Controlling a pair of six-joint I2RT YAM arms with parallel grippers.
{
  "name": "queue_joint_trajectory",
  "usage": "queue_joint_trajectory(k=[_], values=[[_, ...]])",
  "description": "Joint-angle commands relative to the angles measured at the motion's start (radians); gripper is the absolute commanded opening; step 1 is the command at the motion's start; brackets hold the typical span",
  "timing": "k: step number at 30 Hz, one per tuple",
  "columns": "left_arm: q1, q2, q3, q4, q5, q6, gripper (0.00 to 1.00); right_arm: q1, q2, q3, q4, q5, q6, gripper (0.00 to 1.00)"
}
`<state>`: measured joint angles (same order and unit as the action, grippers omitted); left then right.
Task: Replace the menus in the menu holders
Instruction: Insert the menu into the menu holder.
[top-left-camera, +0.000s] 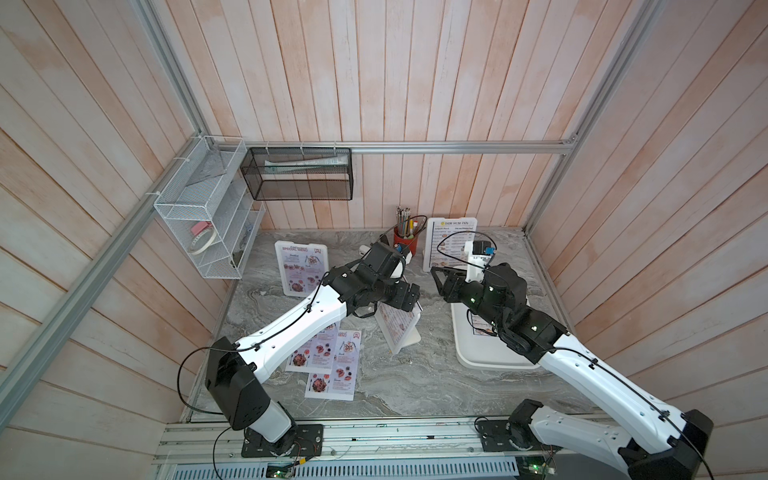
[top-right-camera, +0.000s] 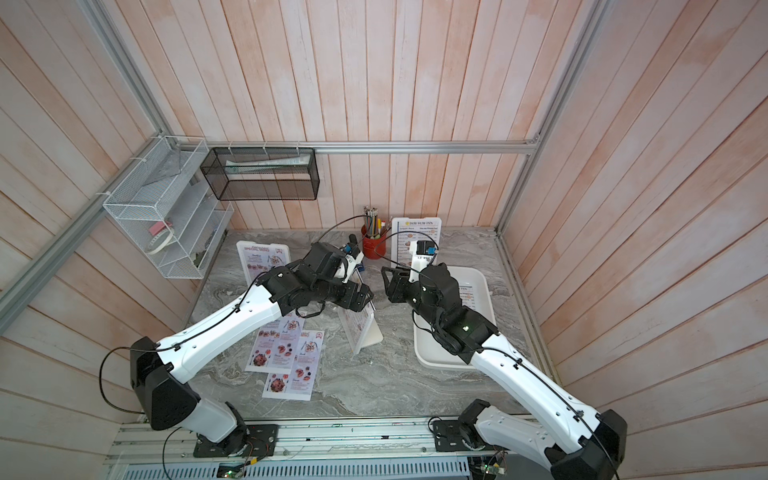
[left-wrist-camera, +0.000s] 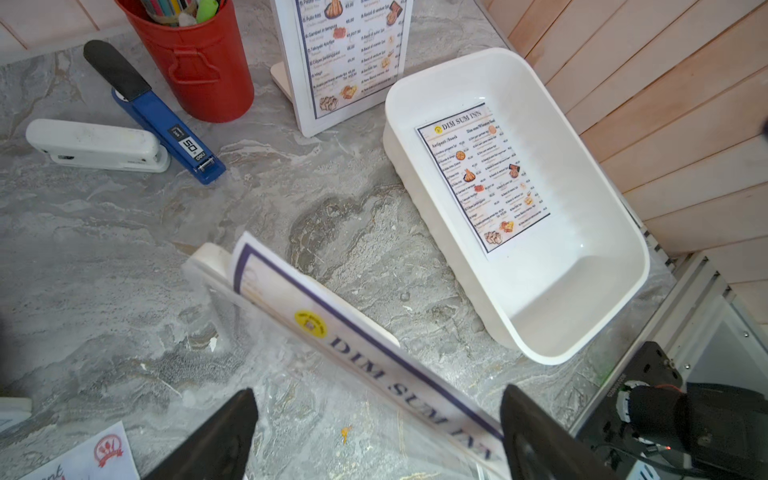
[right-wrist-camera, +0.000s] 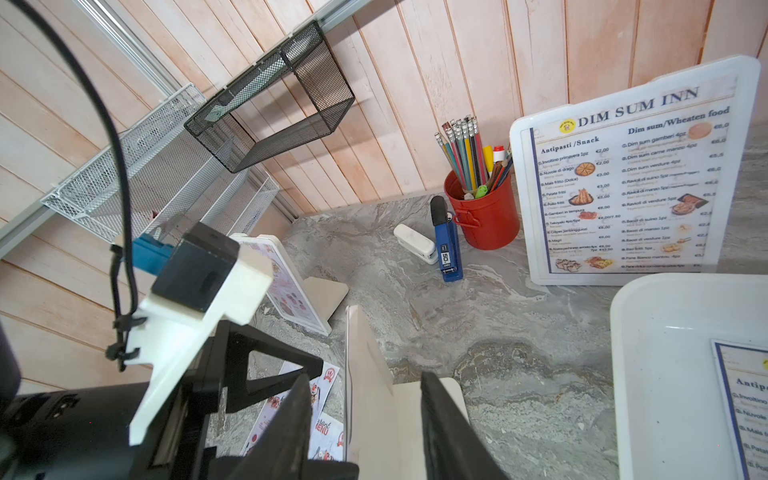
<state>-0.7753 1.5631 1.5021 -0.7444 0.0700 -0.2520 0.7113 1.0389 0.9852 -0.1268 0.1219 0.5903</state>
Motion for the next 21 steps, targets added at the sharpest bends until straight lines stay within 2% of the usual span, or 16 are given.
queue_joint_trajectory(k=[1, 6, 9, 15, 21], values=[[0.002, -0.069, 0.001, -0.008, -0.027, -0.007, 0.96, -0.006, 0.038, 0.037, -0.024, -0.015, -0.002, 0.44], [0.015, -0.107, -0.014, 0.017, -0.041, -0.024, 0.98, -0.004, 0.125, 0.089, -0.056, -0.038, 0.009, 0.41], [0.034, -0.089, -0.029, 0.066, -0.012, -0.023, 1.00, -0.004, 0.140, 0.087, -0.046, -0.033, 0.019, 0.41], [0.063, -0.015, -0.020, 0.152, -0.031, -0.039, 1.00, -0.013, 0.098, 0.033, -0.042, 0.085, 0.100, 0.42], [0.078, 0.012, -0.050, 0.196, -0.047, -0.040, 1.00, -0.023, 0.055, -0.014, -0.068, 0.114, 0.137, 0.41]])
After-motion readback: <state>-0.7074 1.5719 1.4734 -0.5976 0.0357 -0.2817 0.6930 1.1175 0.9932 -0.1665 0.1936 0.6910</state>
